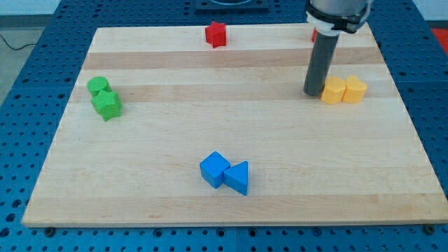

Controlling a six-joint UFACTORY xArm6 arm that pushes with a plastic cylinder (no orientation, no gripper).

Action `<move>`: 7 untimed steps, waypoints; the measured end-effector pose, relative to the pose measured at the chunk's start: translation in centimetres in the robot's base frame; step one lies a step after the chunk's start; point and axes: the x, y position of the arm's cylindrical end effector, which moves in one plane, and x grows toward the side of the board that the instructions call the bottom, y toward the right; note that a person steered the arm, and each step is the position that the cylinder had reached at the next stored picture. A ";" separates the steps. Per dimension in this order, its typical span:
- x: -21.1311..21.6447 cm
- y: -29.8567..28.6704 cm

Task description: Move the red circle to the right of the red star

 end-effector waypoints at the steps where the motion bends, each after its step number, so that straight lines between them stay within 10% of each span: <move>1: -2.6 -1.0; 4: -7.4 10.8; 7: -16.3 8.4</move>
